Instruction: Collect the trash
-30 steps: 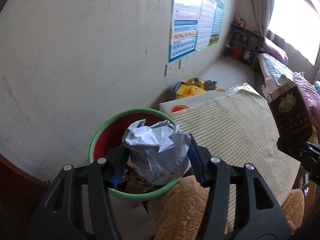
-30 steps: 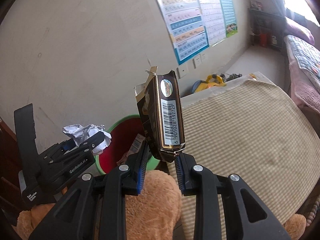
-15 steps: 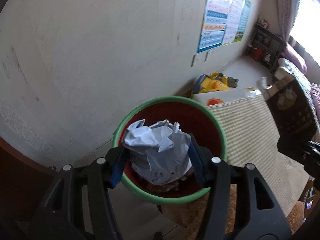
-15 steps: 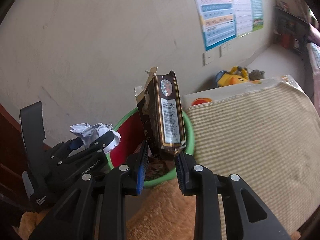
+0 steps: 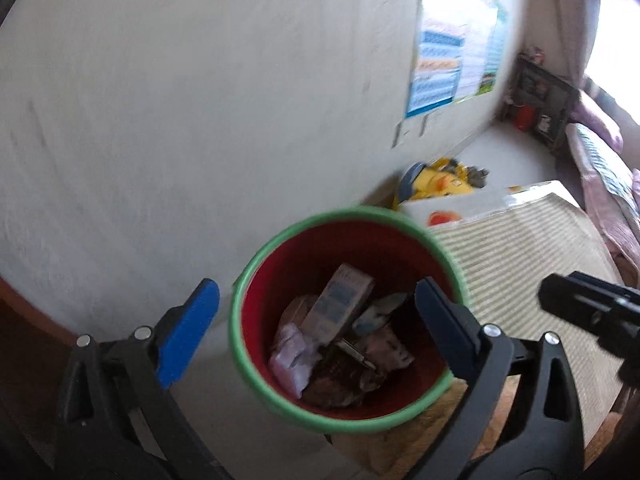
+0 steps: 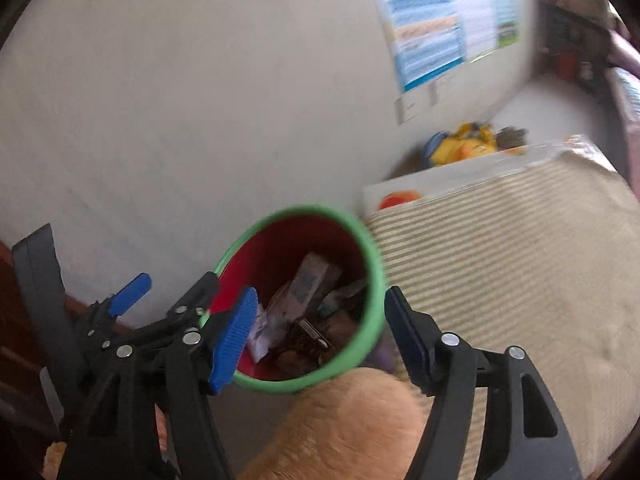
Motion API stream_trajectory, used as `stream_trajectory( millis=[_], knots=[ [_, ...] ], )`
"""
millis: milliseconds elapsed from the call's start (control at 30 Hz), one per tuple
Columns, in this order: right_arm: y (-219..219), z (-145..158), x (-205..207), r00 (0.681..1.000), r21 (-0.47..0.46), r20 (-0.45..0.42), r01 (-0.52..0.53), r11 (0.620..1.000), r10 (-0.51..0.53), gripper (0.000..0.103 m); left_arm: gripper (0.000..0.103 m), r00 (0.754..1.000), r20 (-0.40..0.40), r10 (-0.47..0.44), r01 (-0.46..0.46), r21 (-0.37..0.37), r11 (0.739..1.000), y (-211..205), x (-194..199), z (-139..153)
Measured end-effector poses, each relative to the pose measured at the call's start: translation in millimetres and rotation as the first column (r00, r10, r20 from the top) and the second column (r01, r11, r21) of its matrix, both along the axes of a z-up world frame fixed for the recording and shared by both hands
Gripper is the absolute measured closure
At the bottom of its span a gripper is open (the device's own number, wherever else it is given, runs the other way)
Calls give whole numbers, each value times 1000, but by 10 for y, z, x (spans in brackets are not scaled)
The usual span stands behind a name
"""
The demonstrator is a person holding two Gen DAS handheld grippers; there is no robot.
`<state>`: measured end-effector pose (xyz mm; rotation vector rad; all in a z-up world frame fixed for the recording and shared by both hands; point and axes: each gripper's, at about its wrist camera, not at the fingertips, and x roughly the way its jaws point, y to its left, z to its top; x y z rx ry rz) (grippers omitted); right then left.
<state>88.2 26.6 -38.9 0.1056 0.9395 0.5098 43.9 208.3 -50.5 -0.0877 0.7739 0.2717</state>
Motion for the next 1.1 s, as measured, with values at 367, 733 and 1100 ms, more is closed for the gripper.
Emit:
stream_trajectory(
  millis=[367, 733, 1100],
  knots=[
    [-1586, 550, -698, 907, 6, 220, 368, 930, -360, 26, 5, 965, 206, -161, 163, 8, 987, -1185, 48, 694],
    [-2397, 694, -1190, 811, 87, 266, 518, 851, -521, 25, 5, 928, 214, -305, 309, 14, 951, -2038, -176, 918],
    [-2457, 676, -1227, 807, 111, 250, 525, 844, -535, 25, 5, 916, 206, -343, 334, 78, 939, -2199, -268, 928]
  ],
)
